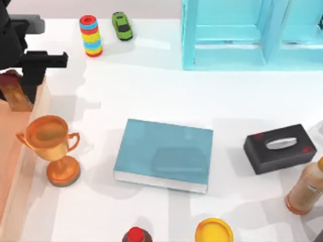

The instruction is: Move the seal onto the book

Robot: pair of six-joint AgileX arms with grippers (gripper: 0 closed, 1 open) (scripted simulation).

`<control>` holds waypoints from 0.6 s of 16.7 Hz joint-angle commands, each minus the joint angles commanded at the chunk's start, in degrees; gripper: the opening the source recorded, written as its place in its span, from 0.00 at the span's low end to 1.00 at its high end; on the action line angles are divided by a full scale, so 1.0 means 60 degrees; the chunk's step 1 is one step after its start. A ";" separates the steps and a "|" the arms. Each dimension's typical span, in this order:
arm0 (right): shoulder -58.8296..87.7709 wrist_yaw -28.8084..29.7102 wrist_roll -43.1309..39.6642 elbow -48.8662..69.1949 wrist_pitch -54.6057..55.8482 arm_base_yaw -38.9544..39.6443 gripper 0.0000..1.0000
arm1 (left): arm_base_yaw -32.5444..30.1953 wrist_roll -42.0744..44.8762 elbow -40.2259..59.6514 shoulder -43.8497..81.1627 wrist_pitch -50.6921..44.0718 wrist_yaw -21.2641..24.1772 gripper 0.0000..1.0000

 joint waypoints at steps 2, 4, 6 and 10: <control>0.0000 0.0000 0.0000 0.0000 0.0000 0.0000 1.00 | -0.0006 -0.0008 -0.0002 -0.0006 -0.0015 0.0007 0.00; 0.0000 0.0000 0.0000 0.0000 0.0000 0.0000 1.00 | 0.0041 0.0016 -0.0008 0.0043 0.0006 -0.0004 0.00; 0.0000 0.0000 0.0000 0.0000 0.0000 0.0000 1.00 | -0.0090 -0.0113 0.0111 0.0071 0.0104 -0.0022 0.00; 0.0000 0.0000 0.0000 0.0000 0.0000 0.0000 1.00 | -0.1293 -0.1323 0.0755 0.0721 0.0734 -0.0116 0.00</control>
